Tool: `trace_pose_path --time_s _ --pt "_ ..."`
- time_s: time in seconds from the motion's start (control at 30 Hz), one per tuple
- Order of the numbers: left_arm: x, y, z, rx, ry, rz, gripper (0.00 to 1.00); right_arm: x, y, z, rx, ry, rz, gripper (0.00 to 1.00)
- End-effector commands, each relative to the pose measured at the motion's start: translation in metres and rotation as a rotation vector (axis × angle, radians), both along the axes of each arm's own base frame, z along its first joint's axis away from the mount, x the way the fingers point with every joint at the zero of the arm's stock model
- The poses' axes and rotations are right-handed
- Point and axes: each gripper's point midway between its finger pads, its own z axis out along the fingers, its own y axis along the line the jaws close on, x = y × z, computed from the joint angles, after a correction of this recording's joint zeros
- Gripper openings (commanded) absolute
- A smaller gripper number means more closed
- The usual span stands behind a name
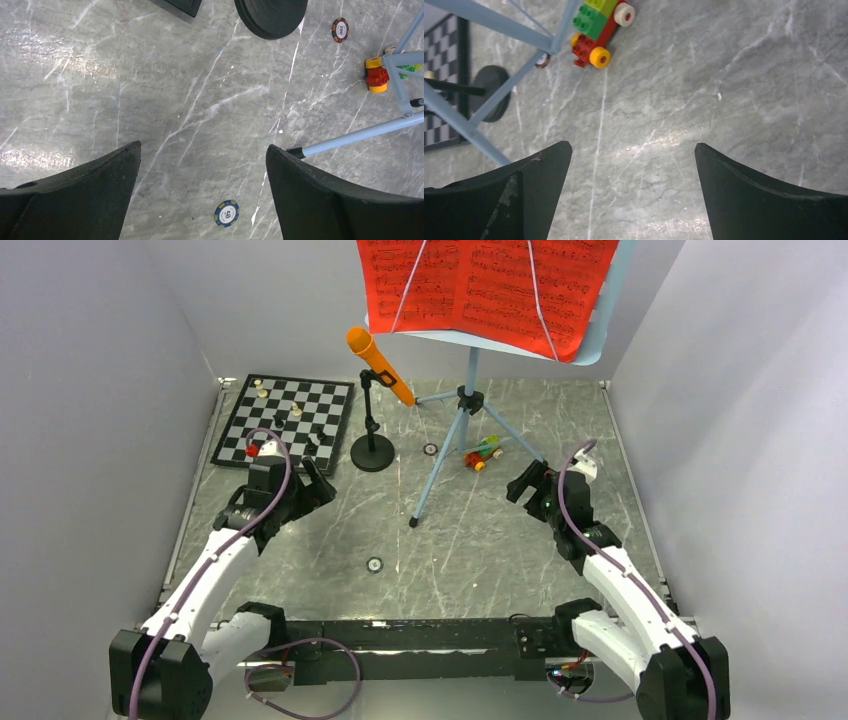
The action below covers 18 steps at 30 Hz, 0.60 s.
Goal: Pack up the instrument practice props
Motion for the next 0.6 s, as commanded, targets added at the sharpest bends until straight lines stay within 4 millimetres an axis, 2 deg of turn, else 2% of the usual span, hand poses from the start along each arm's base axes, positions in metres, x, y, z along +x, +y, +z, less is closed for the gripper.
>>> trace_pose_path --time_s 0.0,0.27,0.47,0.57 --pt "0.010 -0.002 0.016 -0.001 -0.050 -0.007 0.99 0.010 0.006 0.038 0.057 -0.154 0.011 1.00" --pt "0.010 -0.005 0.034 -0.003 -0.161 -0.043 0.99 0.017 -0.006 0.045 0.038 -0.157 -0.067 1.00" --pt "0.011 -0.015 0.044 -0.015 -0.215 -0.116 0.99 0.014 0.003 0.055 0.006 -0.170 0.029 1.00" --pt "0.015 -0.016 0.056 -0.012 -0.280 -0.135 0.99 0.013 0.008 0.063 0.007 -0.208 0.067 1.00"
